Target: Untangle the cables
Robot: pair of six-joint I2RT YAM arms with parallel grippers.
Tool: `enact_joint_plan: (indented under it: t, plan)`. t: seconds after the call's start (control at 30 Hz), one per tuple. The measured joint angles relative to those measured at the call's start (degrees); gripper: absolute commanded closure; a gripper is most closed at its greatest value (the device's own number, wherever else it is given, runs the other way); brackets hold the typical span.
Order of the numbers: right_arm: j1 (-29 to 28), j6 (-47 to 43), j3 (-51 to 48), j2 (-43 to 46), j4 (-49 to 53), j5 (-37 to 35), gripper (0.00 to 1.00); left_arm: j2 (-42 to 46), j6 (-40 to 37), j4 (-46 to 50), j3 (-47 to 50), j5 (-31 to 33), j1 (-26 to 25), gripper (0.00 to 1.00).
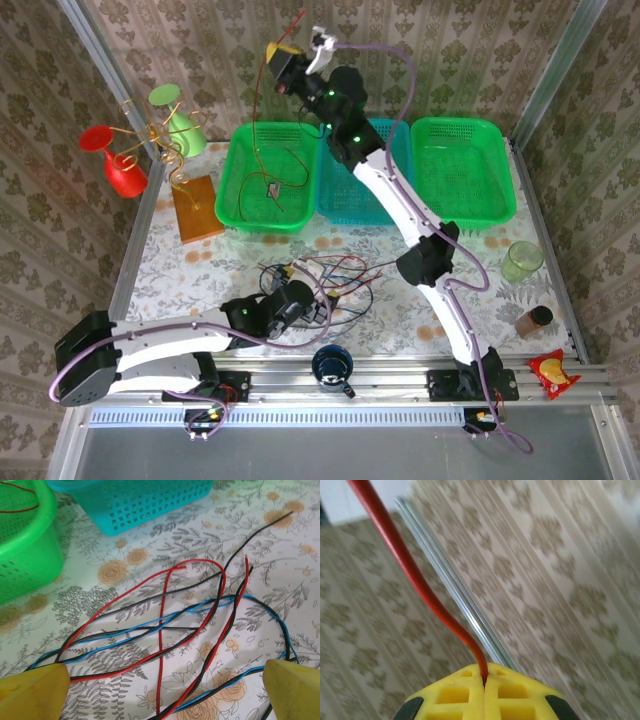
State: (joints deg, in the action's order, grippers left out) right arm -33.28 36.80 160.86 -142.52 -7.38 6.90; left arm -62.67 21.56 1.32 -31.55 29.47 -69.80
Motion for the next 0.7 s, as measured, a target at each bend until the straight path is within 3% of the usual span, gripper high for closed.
enact_joint_plan:
  t: [0.33,0.7]
  plan:
    - [-0.4,-0.1,-11.0,-5.8,17.0,2.5,1.0,13.9,4.8,6.7,1.8,2.7,0.5,0.01]
    - [-0.9,-2.1,-11.8,-8.4,33.4,-3.1,1.0,24.0,8.9,18.2,2.8,8.0,1.2,0.01]
